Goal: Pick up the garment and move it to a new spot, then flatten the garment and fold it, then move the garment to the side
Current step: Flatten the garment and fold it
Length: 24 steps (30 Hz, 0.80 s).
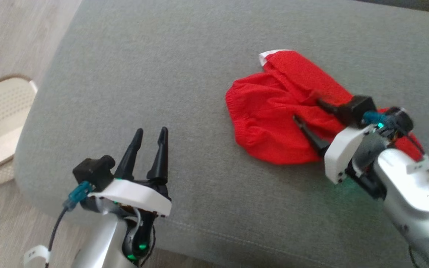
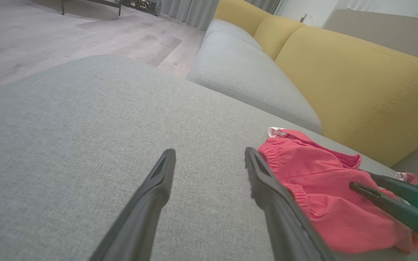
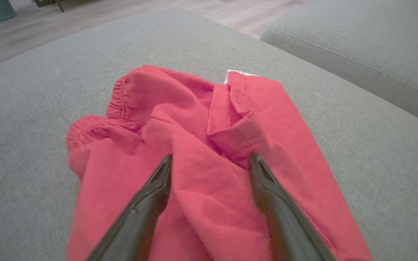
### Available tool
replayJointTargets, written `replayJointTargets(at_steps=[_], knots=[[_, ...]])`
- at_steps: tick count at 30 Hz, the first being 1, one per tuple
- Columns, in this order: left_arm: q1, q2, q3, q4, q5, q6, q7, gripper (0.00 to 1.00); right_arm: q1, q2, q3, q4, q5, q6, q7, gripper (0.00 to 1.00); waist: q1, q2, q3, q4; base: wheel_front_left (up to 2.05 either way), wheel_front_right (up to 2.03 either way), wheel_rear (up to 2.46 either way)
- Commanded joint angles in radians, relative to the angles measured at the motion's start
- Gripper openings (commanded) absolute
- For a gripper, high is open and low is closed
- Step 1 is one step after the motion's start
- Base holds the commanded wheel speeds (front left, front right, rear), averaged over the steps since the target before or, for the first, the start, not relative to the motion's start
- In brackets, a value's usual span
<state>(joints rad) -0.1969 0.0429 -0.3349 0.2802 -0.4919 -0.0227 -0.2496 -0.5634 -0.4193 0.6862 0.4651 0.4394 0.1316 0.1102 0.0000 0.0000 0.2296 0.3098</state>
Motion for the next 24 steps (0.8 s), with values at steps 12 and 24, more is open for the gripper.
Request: replayJointTargets(at_steps=[12,24], knots=[[-0.052,0.007,-0.008,-0.043,-0.026,0.025,-0.012,1.00,-0.173,-0.038,0.019,0.060,0.072,-0.001,-0.053,0.00,0.0000,0.0000,0.026,0.071,0.00,0.00,0.00],[-0.066,0.007,-0.053,-0.064,-0.057,0.038,-0.012,1.00,-0.384,-0.026,-0.158,0.319,-0.032,-0.001,-0.075,0.00,0.0000,0.0000,0.062,0.123,0.00,0.00,0.00]])
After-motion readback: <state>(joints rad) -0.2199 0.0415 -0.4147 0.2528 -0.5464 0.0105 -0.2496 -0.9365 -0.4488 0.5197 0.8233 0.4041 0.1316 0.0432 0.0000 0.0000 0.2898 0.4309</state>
